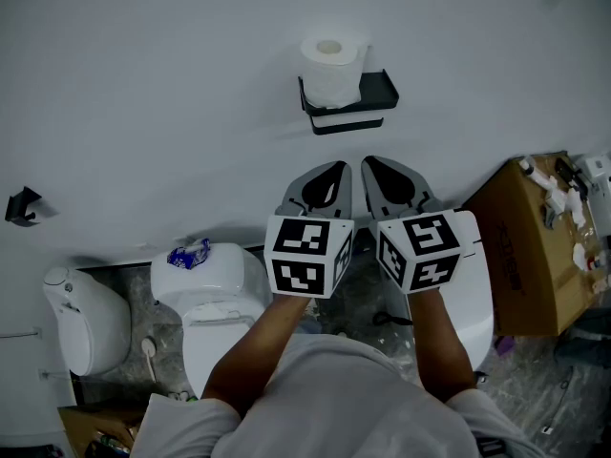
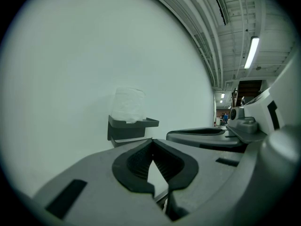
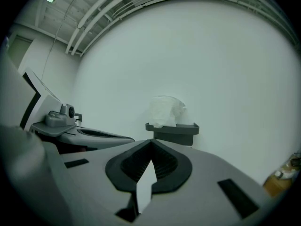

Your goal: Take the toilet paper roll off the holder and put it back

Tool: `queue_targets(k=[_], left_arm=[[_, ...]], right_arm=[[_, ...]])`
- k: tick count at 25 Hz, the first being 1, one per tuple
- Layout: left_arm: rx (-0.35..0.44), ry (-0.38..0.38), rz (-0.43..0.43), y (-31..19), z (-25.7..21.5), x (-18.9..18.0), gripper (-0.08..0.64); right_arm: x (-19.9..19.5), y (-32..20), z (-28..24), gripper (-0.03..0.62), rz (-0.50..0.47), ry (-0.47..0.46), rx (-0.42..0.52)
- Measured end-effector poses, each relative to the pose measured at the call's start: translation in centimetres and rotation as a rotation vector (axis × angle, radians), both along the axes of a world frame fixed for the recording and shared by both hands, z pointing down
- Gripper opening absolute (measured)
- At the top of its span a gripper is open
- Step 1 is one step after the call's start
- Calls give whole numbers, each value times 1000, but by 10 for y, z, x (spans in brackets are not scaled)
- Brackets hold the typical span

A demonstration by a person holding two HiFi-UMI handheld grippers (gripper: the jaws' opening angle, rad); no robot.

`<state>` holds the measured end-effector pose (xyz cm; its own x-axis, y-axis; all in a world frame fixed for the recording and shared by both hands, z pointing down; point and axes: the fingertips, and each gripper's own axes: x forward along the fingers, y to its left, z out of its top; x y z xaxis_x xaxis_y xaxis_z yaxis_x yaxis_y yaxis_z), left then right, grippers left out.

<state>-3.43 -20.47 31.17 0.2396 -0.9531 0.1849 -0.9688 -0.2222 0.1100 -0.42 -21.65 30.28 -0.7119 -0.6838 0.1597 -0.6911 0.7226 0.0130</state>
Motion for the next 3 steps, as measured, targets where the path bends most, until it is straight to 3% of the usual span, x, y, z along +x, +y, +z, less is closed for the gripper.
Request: queue_targets(k=[3], left_arm=[[-2,0,0,0,1,0,3]], right_arm=[[0,1,2,3,-2,1,-3]])
